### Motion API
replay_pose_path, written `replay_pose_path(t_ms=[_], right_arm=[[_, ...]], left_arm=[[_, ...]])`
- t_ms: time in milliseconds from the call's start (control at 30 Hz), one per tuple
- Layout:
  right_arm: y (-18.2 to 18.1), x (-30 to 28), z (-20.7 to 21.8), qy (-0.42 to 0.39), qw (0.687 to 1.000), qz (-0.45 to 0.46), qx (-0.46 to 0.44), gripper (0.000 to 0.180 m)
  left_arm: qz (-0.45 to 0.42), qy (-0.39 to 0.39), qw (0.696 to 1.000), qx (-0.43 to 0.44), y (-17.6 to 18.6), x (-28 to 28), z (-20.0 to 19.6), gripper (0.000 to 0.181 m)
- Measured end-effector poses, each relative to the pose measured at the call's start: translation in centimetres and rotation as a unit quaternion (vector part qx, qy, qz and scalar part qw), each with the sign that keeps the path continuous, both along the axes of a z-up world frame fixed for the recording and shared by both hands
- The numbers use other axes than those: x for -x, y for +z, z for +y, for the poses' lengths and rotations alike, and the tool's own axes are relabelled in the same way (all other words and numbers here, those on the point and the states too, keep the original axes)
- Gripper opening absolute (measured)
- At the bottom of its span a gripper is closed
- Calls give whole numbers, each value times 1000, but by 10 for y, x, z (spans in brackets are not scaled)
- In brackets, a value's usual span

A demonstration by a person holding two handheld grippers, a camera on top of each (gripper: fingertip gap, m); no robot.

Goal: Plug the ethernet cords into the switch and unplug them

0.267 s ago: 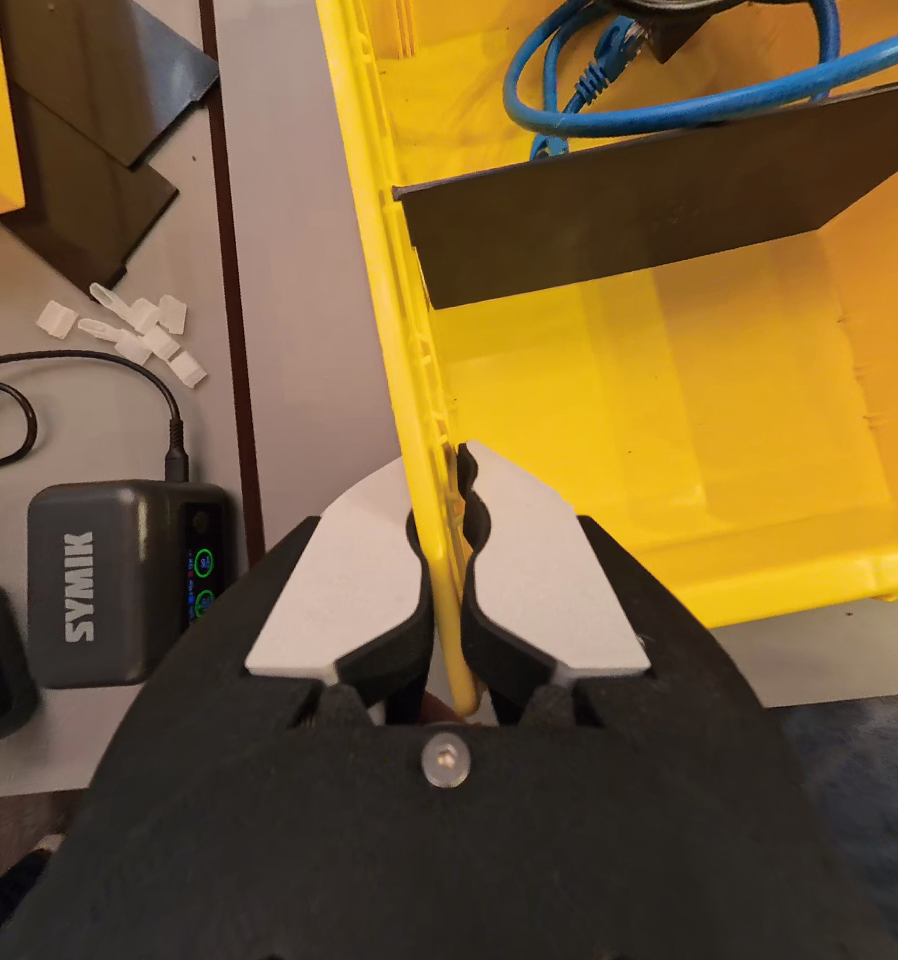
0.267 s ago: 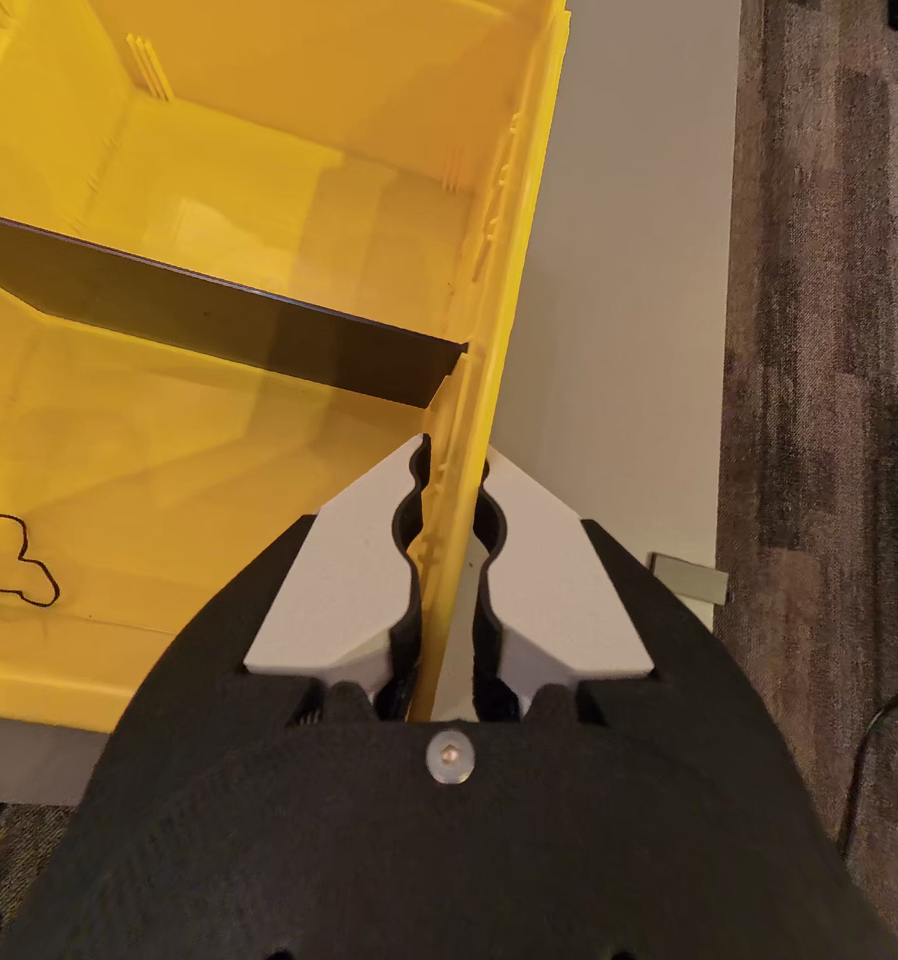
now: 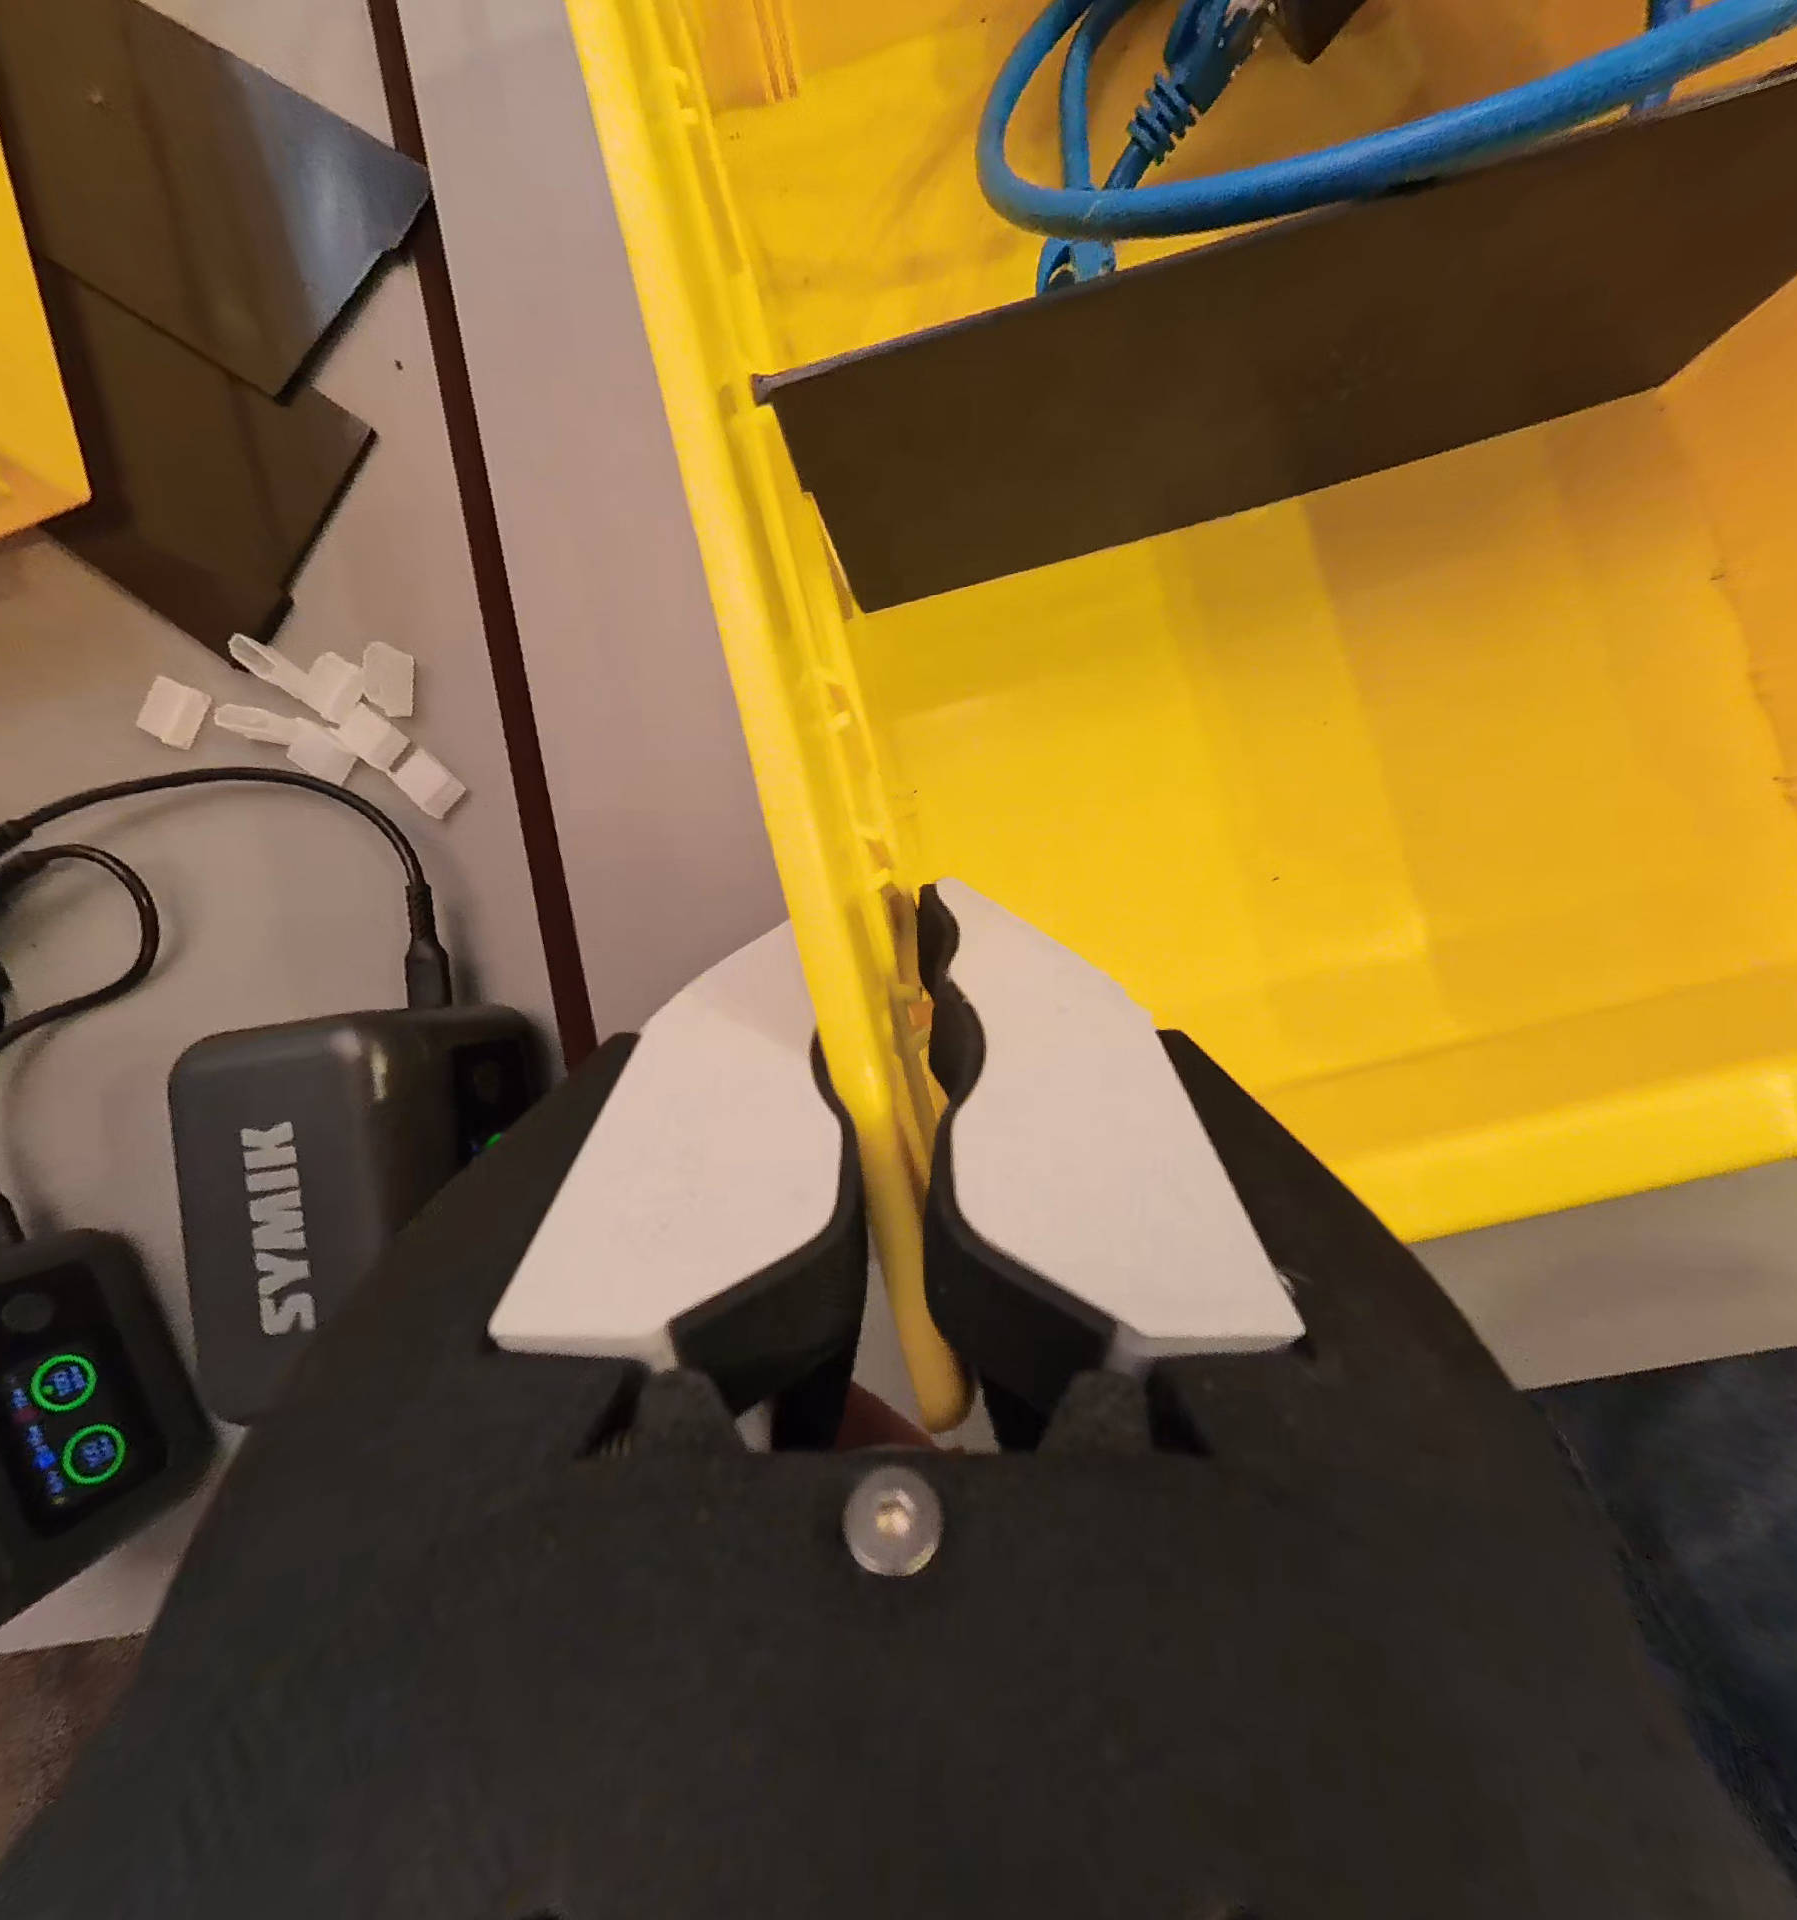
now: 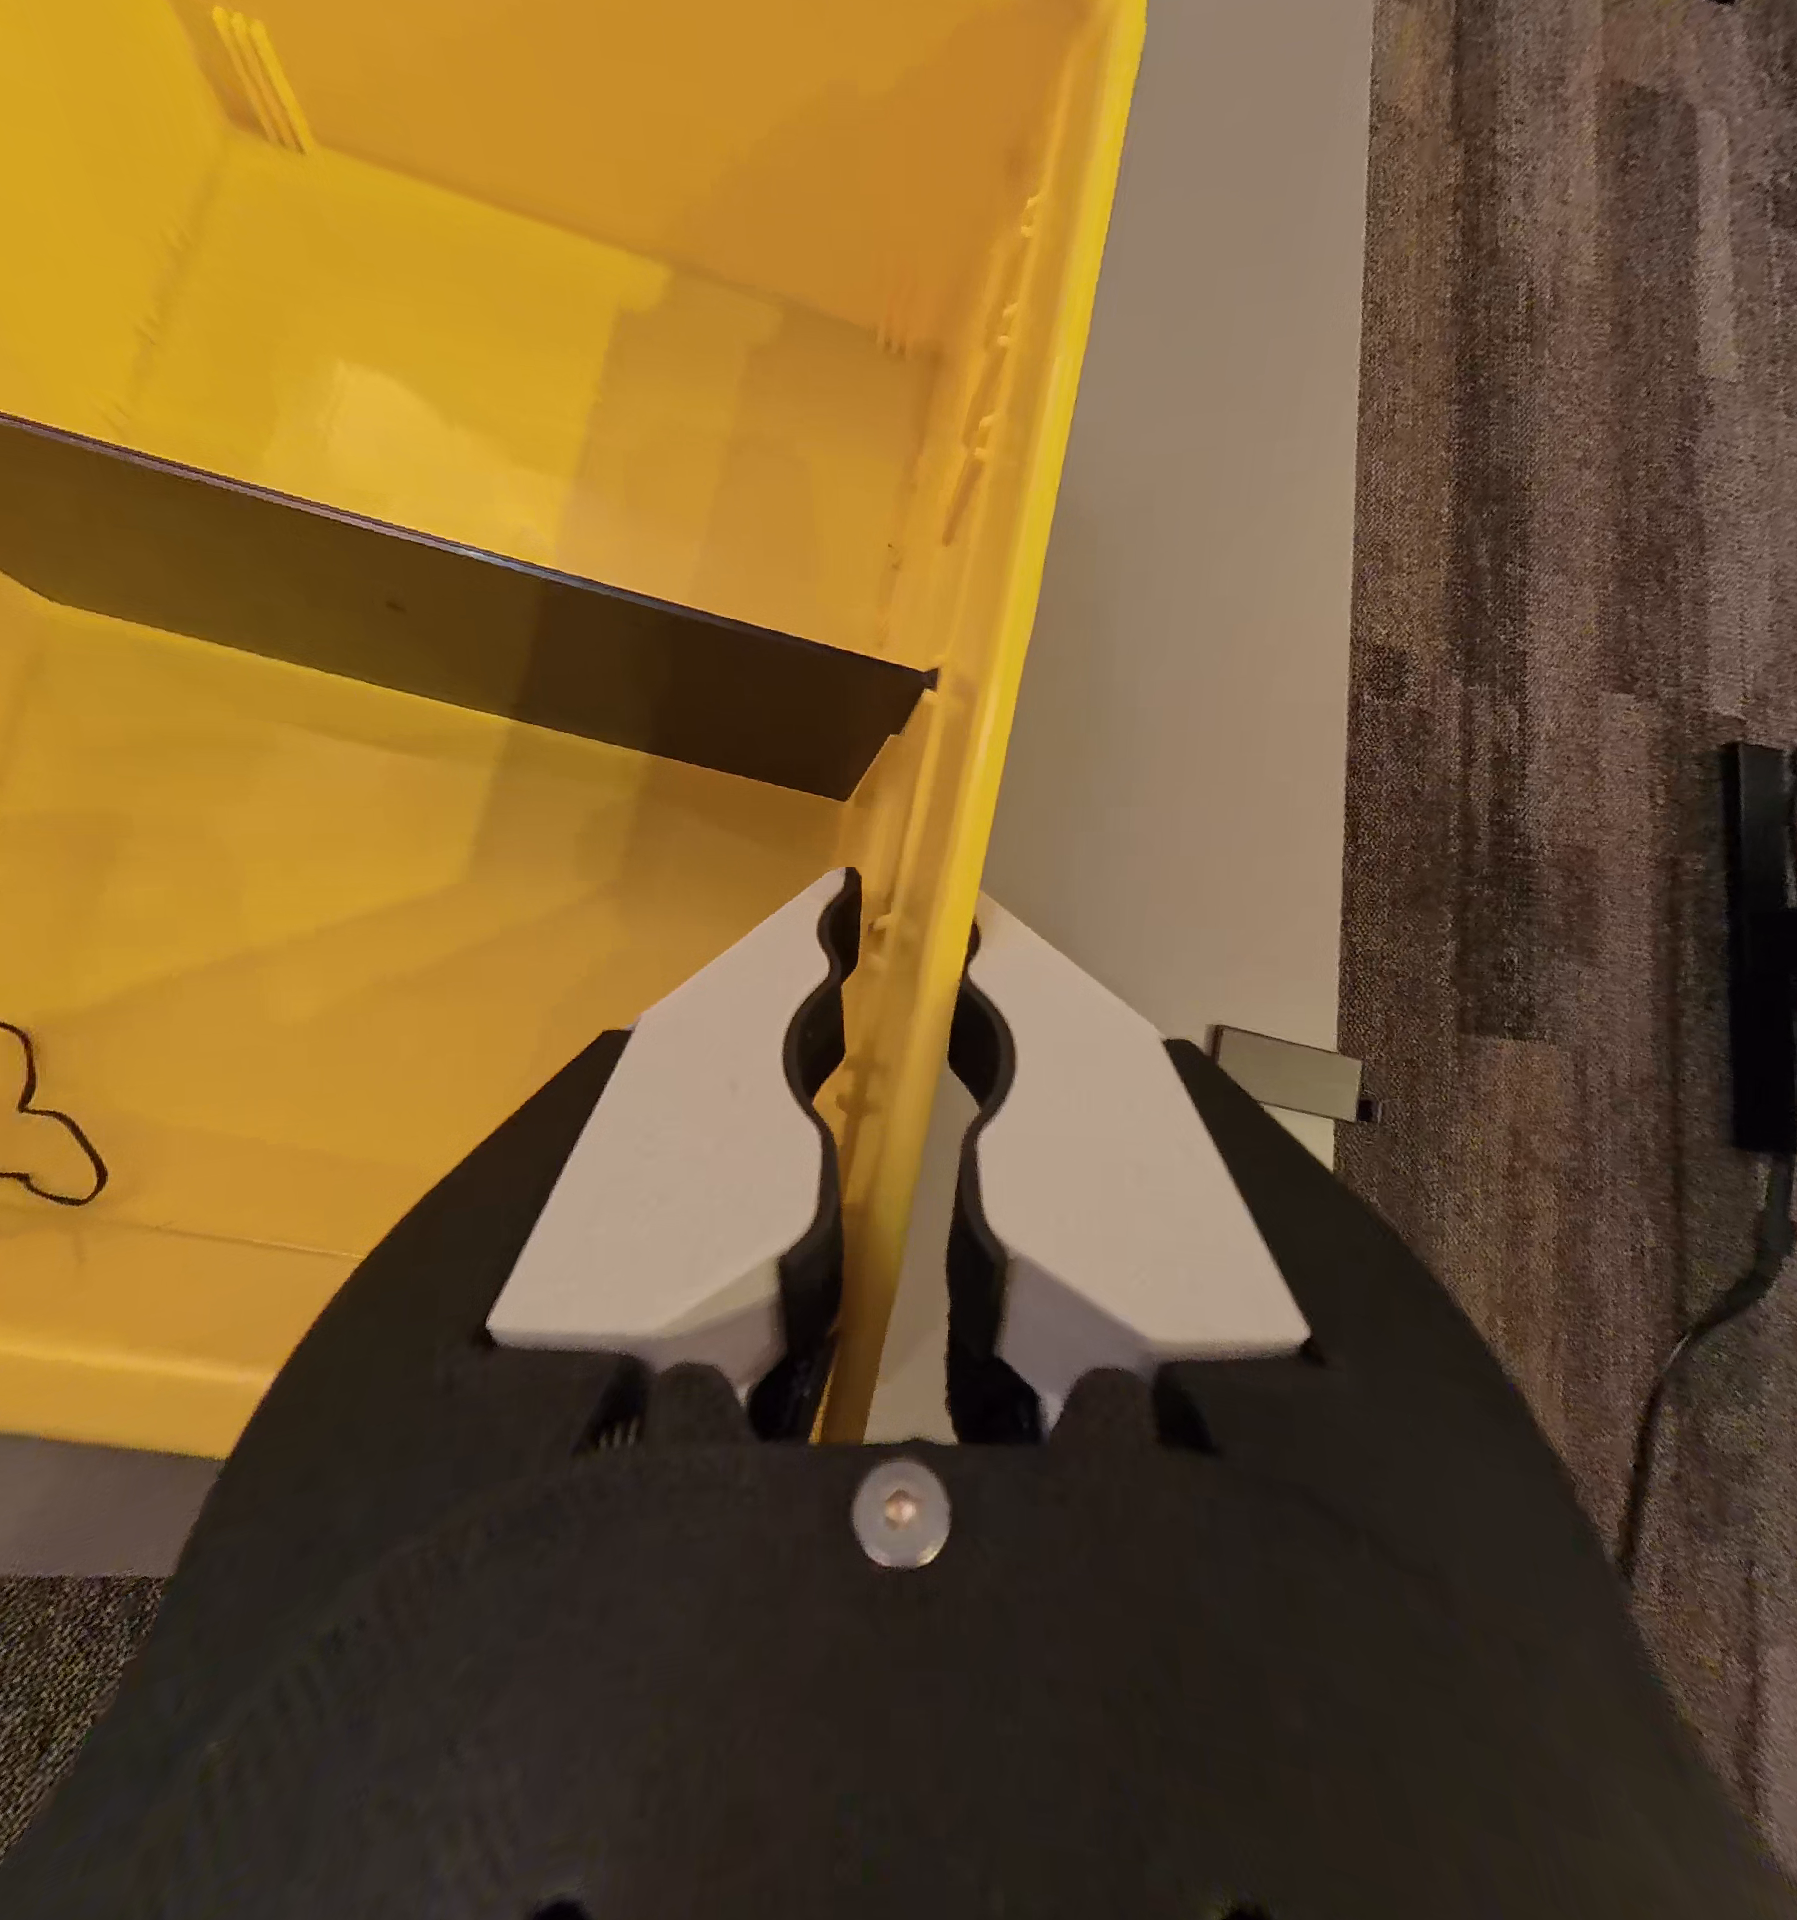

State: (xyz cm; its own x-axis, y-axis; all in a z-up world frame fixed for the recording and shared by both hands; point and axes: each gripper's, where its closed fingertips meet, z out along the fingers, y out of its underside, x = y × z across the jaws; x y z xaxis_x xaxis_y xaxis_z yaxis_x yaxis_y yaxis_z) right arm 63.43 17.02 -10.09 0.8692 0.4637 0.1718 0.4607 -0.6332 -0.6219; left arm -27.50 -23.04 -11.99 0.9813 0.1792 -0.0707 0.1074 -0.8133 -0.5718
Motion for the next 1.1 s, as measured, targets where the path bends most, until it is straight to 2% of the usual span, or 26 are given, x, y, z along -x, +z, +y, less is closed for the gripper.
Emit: replay_pose_path(t_ms=[33, 100, 200, 333, 367, 433, 567, 700, 800, 900, 967, 1100], right_arm=[[0, 1, 0, 2, 1000, 4, -1, 13], [1, -1, -1, 3, 1000, 2, -6, 16], [22, -4, 4, -4, 998, 0, -55, 35], [72, -6, 5, -10, 989, -55, -138, 44], [86, 0, 3, -5, 986, -62, -155, 43], [111, 21, -3, 15, 982, -53, -183, 41], [143, 83, -18, 76, 975, -2, -207, 35], [148, 152, -38, 154, 966, 16, -205, 34], [147, 193, -53, 205, 956, 22, -207, 32], [147, 222, -65, 241, 948, 30, -206, 30], [146, 234, -70, 254, 945, 32, -203, 30], [139, 250, -76, 275, 941, 30, -195, 30]], left_arm=[[-2, -2, 1000, 0, 0, 1, 0, 6], [-17, -3, 1000, -2, 0, 0, 0, 7], [-2, 0, 1000, -1, 10, 5, -7, 24], [57, 13, 997, -55, 64, 12, -11, 48], [66, -1, 995, -79, 81, 5, -5, 54], [79, -45, 991, -101, 104, -16, 13, 54], [130, -144, 976, -95, 123, -53, 60, 49], [150, -199, 967, -60, 115, -62, 102, 43], [157, -219, 963, 10, 92, -52, 121, 42], [131, -196, 969, 71, 66, -31, 131, 52], [109, -167, 974, 106, 51, -18, 133, 51], [97, -186, 968, 136, 36, -20, 143, 56]])
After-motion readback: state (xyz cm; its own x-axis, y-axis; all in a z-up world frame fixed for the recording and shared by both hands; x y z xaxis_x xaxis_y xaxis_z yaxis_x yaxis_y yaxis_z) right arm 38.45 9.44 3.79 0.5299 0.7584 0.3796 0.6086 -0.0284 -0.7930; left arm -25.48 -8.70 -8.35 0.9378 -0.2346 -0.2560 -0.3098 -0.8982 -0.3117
